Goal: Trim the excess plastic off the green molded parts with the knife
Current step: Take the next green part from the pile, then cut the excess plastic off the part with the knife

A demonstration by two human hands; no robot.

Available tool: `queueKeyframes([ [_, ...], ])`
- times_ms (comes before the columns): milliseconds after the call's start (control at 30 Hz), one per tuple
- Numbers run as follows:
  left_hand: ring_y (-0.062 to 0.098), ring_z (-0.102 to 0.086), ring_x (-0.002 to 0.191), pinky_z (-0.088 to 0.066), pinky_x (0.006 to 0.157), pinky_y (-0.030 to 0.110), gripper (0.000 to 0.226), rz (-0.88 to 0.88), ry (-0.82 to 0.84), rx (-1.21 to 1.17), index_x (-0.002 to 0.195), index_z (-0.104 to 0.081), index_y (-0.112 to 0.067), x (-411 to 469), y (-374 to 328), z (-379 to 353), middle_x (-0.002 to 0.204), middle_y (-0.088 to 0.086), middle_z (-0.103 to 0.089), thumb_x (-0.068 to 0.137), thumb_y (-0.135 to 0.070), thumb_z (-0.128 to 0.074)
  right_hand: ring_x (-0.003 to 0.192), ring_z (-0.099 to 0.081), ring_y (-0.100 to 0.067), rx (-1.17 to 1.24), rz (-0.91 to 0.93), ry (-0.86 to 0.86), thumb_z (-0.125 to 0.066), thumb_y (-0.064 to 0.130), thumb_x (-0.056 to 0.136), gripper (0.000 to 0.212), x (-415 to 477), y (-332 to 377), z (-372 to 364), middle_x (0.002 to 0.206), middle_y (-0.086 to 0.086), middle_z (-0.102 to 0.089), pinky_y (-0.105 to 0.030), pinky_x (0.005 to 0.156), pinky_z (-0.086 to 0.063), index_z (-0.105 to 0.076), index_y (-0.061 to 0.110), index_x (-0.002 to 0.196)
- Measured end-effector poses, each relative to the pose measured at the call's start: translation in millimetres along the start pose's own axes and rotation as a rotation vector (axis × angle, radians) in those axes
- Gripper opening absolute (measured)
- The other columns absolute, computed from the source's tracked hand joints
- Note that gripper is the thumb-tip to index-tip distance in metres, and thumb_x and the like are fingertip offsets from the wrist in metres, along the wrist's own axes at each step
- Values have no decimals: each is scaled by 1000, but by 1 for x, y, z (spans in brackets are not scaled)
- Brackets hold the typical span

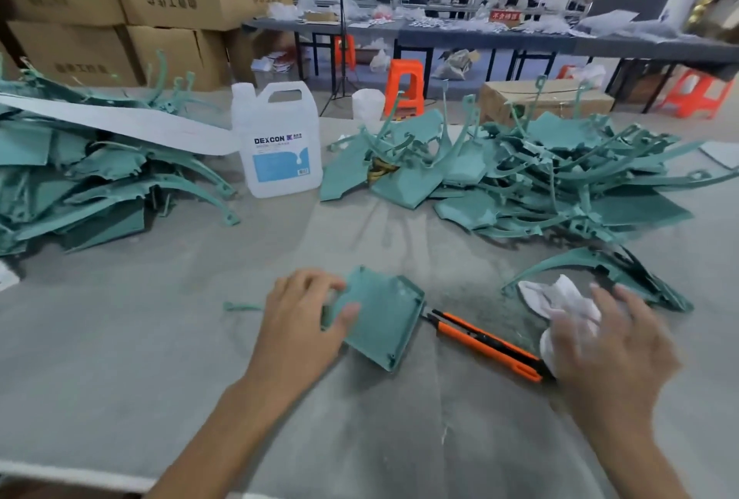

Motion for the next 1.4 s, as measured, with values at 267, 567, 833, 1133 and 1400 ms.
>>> queueKeyframes([
  [267,24,-49,126,-23,106,37,73,-157,271,378,128,-64,-25,-9,-48,-68,135,-1,-56,76,-75,-56,90,-61,-35,-49,315,581,-74,34,89,30,-38,71,-61,99,-4,-72,-46,78,-48,-72,22,117],
  [567,21,-30,141,-16,114,40,89,-34,220,293,149,-34,-32,6,-15,-27,154,-1,-35,78,-86,-34,98,-59,-39,101,91,423,-73,22,89,49,-26,29,-22,106,-12,-60,-49,81,-48,-62,9,135],
  [833,17,-65,92,-52,81,37,68,335,383,18,121,-43,-35,17,19,-16,98,-14,-66,70,-64,-78,71,-59,-7,324,-49,679,-54,58,92,42,-43,51,-7,82,15,-62,-32,62,-51,-37,53,130],
  [1133,27,-61,74,-38,58,38,21,-45,180,107,101,-41,-33,11,-50,22,80,-7,-66,96,-35,-62,74,-64,3,659,-115,648,-39,60,92,45,-48,91,7,88,36,-61,-23,63,-45,-35,63,137],
  [1400,25,-51,63,-30,52,37,19,-113,214,144,94,-42,-27,0,-59,16,63,-6,-49,97,-33,-60,61,-60,-6,636,35,731,-37,60,96,37,-49,112,10,80,20,-64,-18,53,-41,-38,65,133],
])
Point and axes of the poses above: each hand's wrist, its own x-axis towards the middle knuckle, its own z-axis out of the back of the hand, y = z × x, the point moved 8 cm from there along x, towards the middle knuckle
